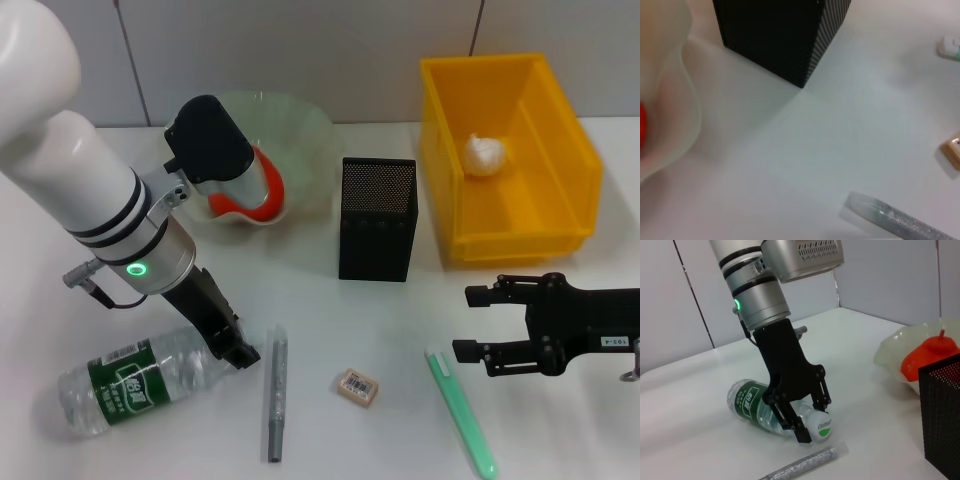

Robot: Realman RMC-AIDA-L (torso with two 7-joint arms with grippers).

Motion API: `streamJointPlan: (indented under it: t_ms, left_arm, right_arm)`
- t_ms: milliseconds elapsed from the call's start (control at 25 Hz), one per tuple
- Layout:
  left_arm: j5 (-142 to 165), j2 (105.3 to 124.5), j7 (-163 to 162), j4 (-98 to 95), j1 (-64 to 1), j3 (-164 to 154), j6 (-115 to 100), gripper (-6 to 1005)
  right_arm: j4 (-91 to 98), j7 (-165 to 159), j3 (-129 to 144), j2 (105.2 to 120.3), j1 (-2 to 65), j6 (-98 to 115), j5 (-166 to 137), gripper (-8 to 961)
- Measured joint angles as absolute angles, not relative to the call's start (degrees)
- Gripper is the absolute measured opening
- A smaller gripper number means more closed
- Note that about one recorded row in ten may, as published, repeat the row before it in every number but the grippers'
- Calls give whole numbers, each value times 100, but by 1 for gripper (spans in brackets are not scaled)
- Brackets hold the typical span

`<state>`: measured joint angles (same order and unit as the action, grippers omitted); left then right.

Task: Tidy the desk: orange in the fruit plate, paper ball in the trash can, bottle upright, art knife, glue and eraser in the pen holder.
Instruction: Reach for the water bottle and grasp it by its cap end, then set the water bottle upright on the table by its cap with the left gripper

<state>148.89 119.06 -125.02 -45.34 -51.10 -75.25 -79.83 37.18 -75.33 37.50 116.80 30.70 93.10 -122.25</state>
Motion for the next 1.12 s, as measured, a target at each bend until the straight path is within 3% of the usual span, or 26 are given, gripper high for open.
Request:
streamJointPlan:
  t_ms: [80, 1120]
  left_arm:
    - [14889, 11901, -12500, -4582, -5114, -7485, -7986, 462]
    - [14801, 11808, -12087, -5993, -4956, -5910, -8950, 448]
  right_arm:
    - [3718, -7537, 3749, 11680, 3075, 9307, -12225, 795]
    - [3718, -7579, 3739, 11663, 3079, 9304, -12225, 795]
